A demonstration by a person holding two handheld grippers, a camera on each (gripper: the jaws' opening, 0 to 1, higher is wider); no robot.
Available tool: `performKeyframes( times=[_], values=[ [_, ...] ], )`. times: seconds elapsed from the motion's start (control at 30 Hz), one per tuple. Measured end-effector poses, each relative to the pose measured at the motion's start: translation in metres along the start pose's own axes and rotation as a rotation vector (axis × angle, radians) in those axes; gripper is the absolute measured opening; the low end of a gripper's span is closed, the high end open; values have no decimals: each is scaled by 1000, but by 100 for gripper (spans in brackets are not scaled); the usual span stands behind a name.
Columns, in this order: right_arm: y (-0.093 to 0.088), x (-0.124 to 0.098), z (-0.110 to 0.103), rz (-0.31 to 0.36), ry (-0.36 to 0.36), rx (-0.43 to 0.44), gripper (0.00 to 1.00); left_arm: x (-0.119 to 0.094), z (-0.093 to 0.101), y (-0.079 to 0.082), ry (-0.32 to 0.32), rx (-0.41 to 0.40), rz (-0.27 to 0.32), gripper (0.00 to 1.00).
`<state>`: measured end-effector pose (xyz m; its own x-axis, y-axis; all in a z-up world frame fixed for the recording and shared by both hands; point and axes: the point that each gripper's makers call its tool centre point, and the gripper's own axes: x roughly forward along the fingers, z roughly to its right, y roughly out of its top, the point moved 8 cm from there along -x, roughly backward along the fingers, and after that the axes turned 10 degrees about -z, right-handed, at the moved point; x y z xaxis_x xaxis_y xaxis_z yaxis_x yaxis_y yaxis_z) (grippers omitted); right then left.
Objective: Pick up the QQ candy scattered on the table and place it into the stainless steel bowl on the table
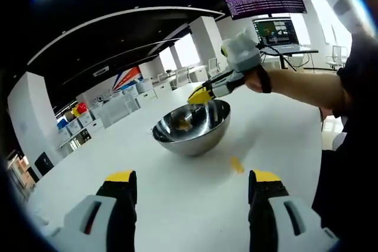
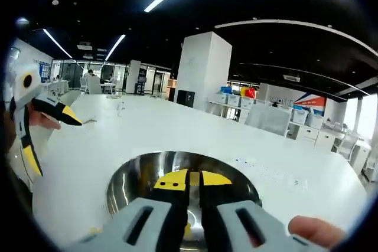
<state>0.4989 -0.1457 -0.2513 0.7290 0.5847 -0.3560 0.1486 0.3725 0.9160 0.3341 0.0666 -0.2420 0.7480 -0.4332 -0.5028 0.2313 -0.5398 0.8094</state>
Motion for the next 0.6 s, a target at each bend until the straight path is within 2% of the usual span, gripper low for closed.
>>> performKeyframes(
  times=[0.1,0.2,0.27,0.3,0.33,0.43,0.6],
  values=[
    [-3,2,-4,-6,-1,-14,6,0,-1,-1,1,0,-2,77],
    [-3,2,-1,-3,-34,-43,8,1,-1,-1,-1,-2,-2,77],
    [-3,2,0,2,-33,-44,16,2,0,-2,-3,-2,-3,77],
    [-2,2,-1,15,-9,-25,24,3,0,-2,-5,-3,-3,77],
    [-2,2,-2,34,14,0,28,3,0,-3,-6,-6,-6,77],
    [-1,-3,3,58,-25,6,19,3,0,-3,-6,-4,-7,77],
    [-1,-6,11,74,-20,54,21,2,0,-2,-6,-5,1,77]
  ],
)
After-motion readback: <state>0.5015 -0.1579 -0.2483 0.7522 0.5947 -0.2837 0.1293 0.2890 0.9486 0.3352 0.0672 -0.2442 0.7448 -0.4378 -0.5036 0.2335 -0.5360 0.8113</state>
